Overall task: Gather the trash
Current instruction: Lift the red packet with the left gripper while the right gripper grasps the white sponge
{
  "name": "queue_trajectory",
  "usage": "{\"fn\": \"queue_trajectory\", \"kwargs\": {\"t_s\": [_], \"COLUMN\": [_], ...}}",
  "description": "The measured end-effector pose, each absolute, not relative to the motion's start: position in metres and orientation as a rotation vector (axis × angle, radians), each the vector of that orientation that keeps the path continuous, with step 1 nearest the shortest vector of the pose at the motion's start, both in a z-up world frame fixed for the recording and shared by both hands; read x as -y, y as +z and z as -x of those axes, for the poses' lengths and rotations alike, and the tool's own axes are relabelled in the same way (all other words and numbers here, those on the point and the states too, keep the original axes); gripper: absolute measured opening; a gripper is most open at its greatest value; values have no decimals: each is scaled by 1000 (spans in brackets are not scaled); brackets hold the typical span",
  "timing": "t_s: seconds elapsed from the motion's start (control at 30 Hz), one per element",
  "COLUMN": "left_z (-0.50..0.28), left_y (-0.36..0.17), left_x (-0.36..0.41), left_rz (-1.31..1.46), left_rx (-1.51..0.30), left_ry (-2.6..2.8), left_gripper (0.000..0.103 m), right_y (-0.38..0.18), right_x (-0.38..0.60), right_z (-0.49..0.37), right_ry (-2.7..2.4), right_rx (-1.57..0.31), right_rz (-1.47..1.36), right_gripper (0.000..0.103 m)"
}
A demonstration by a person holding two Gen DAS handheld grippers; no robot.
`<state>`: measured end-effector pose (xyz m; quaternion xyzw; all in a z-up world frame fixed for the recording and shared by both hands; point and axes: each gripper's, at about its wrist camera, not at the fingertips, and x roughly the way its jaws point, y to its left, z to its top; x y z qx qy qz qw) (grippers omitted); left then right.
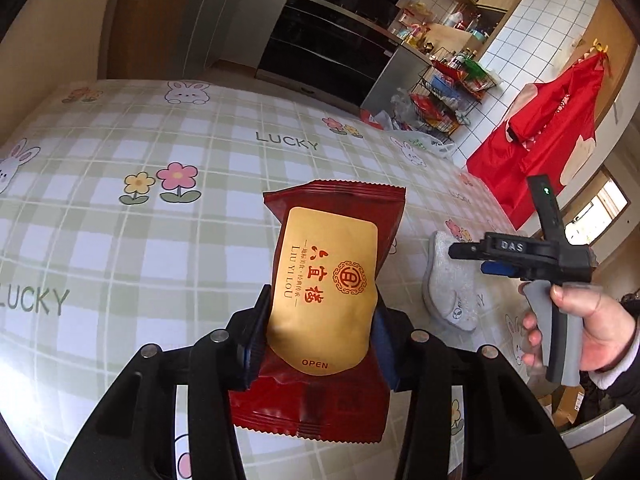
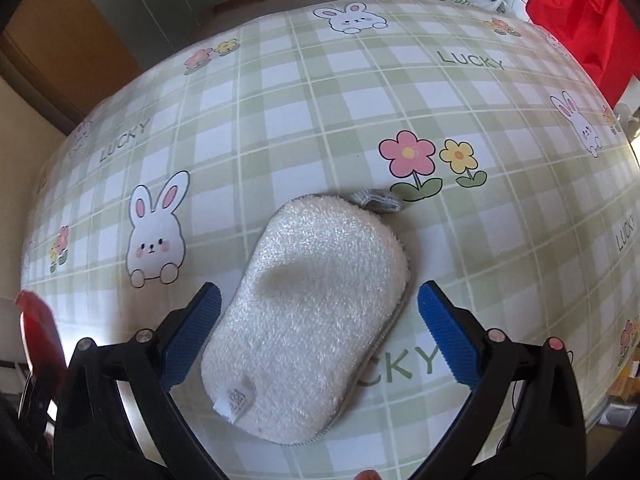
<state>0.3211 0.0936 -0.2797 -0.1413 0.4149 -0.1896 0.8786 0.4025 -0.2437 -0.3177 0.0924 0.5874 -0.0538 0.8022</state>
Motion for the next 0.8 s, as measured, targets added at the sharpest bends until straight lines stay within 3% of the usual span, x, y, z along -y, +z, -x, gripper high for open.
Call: {"fn": "queue_trajectory", "kwargs": {"t_s": [0.23,0.8], "left_z": [-286,-234], "left_y": [-279,-273], "left_x": [-102,-106], "left_rz": [277,390], "left_rx": [-821,-773], "left_ry": [-385,-387], "left_gripper": [45,45], "right_y": [-331,-337], "right_x": [242,215], "right_z": [-407,-399], "right_ry": [-231,-52], "right_rx": [-1290,-1291], "right_rz": [-257,-56], "right_gripper": [97,97]}}
